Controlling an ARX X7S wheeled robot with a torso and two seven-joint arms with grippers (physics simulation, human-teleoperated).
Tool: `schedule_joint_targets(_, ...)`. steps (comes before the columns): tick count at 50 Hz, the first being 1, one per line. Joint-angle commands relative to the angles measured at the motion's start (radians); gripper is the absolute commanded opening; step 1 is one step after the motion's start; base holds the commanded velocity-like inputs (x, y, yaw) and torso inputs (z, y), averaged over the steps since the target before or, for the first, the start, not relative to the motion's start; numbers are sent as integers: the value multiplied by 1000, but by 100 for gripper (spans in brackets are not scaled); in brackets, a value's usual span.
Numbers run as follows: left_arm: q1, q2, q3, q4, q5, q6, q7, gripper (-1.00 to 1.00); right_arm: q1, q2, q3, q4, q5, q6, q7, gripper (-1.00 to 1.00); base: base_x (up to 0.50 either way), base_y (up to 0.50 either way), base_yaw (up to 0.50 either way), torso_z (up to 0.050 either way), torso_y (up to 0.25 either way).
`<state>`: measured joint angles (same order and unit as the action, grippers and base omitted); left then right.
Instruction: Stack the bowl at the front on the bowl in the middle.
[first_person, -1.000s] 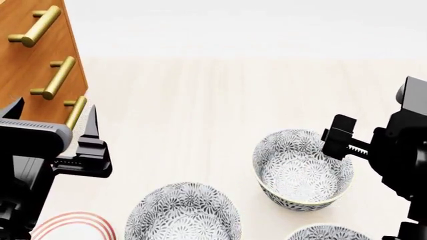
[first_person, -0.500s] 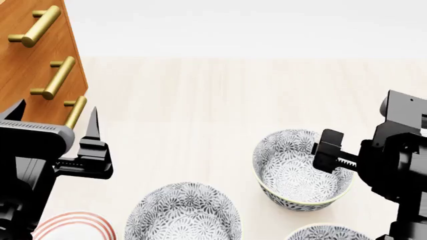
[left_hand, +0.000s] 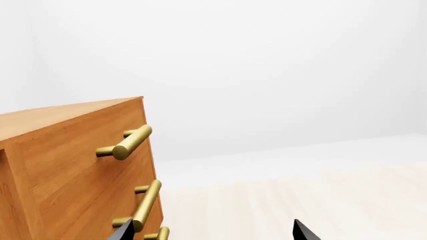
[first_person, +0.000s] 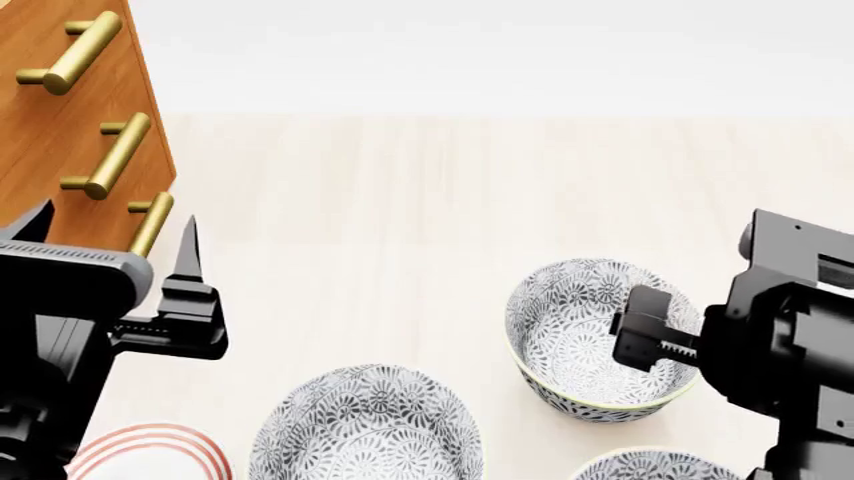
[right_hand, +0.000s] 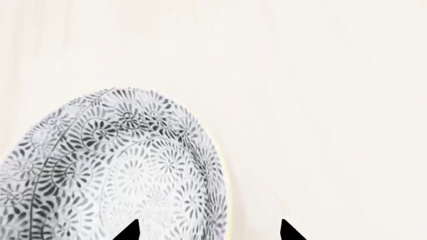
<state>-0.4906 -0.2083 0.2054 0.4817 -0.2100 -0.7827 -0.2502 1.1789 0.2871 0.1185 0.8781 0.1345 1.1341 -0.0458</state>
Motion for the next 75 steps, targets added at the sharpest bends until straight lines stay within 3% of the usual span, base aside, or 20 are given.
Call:
schedule_joint_targets(1, 0, -4, 6, 0, -4, 2, -6, 100, -8, -4, -10, 44, 0, -27, -9, 100, 0, 0, 0, 0, 0)
schedule_joint_targets(30, -1, -13, 22, -20, -12, 18, -17, 100, 14, 0, -31, 194, -12, -119, -20, 100, 0, 0, 0, 0, 0)
schedule_joint_targets(31, -1, -13, 23, -22, -12, 19, -18, 100, 17, 1, -32, 200, -14, -124, -20, -100, 0, 0, 0, 0, 0)
schedule_joint_targets(50, -1, -20, 30, -25, -20, 22, -26, 100, 44, 3, -46, 267, -21, -160, -28, -100, 0, 0, 0, 0, 0)
schedule_joint_targets(60, 0, -24, 28, -16, -28, 15, -31, 100, -28, 0, 19, 15, 23, -20, 15, -100, 0, 0, 0, 0, 0)
schedule_joint_targets(75, 1, -28, 30, -15, -36, 17, -37, 100, -50, 10, 79, -446, 93, 347, 49, -100, 0, 0, 0, 0, 0)
